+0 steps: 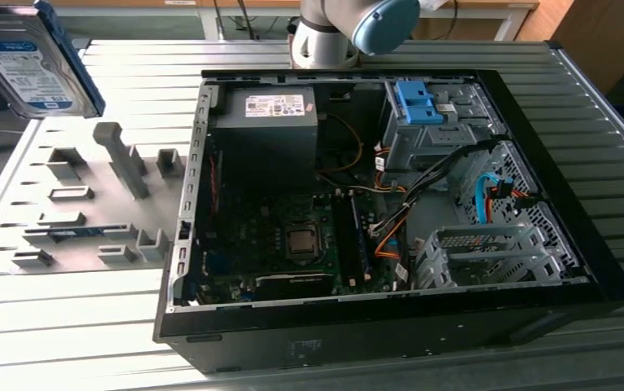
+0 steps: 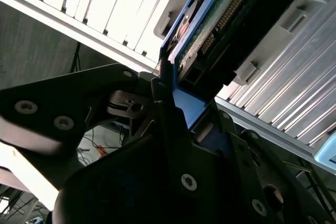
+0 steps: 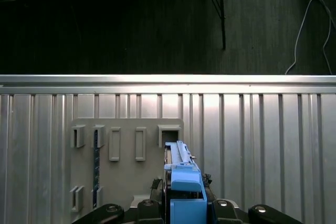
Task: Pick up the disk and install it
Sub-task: 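Pick up the disk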
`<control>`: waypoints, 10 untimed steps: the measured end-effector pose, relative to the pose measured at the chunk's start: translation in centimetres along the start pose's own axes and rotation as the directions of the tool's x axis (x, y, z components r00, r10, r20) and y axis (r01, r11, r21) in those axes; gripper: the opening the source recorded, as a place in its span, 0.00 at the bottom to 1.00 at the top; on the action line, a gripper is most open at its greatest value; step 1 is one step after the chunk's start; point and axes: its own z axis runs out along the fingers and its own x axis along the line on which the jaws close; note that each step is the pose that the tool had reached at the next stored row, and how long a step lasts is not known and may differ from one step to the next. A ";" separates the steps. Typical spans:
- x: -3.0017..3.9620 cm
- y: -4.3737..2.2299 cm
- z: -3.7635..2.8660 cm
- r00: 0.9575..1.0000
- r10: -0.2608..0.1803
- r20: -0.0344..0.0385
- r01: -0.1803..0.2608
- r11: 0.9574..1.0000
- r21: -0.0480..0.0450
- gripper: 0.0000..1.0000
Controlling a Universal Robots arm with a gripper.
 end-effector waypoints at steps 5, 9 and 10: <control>-0.06 0.04 -1.11 1.000 0.000 0.000 0.000 1.000 0.000 0.36; -0.10 0.06 -1.98 1.000 0.000 0.000 0.000 1.000 0.000 0.36; -0.11 0.08 -2.14 1.000 0.000 0.000 0.000 1.000 0.000 0.36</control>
